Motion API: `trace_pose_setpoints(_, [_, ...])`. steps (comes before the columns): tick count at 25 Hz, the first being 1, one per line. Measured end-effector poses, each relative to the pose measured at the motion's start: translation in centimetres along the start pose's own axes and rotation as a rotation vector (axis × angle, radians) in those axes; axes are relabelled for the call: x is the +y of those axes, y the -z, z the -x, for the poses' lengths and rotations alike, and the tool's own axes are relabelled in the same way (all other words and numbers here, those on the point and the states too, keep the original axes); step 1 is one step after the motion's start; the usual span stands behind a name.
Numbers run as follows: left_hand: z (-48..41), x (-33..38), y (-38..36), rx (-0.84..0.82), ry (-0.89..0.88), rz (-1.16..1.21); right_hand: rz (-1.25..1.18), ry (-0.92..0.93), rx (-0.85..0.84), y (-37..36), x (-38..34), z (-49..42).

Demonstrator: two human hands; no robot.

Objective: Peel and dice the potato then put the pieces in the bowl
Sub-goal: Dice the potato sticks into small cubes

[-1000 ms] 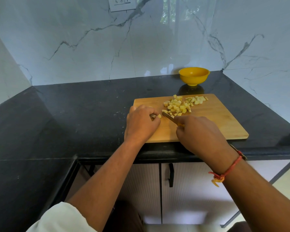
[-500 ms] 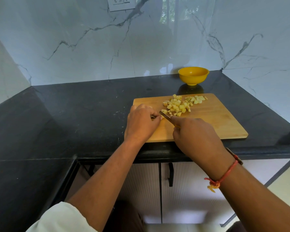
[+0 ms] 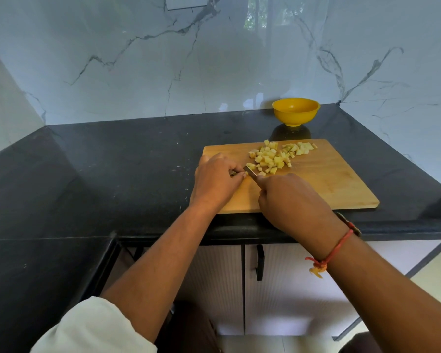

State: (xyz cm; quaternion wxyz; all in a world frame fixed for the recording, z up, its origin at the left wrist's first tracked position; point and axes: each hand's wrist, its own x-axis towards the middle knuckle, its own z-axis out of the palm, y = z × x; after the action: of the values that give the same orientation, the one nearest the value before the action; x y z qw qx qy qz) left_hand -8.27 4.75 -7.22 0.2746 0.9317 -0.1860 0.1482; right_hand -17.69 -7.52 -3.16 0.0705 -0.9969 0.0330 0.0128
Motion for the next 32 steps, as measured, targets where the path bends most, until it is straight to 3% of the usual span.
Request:
trace_pose_setpoints(12, [0.5,0.9,0.3,0.032,0.029,-0.042,0.088,-0.009,0.012,-0.7,1.6,1.5])
trace_pose_setpoints(18, [0.6,1.1,0.4,0.002,-0.019,-0.083,0.009,-0.024,0.254,-0.3,2.5,2.8])
trace_pose_setpoints(24, [1.3,1.0,1.1,0.075,0.140,-0.098,-0.025,-0.028,0.157,-0.1,1.0,1.8])
trace_pose_setpoints(32, [1.0,0.8,1.3,0.051,0.143,-0.059,-0.054,-0.028,0.095,-0.7,-0.3,0.0])
